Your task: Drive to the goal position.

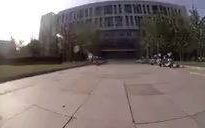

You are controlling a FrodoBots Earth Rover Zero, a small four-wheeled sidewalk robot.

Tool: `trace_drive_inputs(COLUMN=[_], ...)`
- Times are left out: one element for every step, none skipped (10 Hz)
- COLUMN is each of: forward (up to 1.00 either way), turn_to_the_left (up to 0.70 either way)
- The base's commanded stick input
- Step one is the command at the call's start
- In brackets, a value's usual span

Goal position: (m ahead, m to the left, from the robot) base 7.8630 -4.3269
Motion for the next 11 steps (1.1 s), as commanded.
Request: trace_drive_inputs(forward=[1.00, 1.00, 1.00, 1.00, 1.00, 1.00, 1.00, 1.00, 1.00, 1.00, 1.00], turn_to_the_left=[0.01, 0.01, 0.01, 0.01, -0.04, -0.39, -0.39, -0.39, -0.39, -0.39, -0.39])
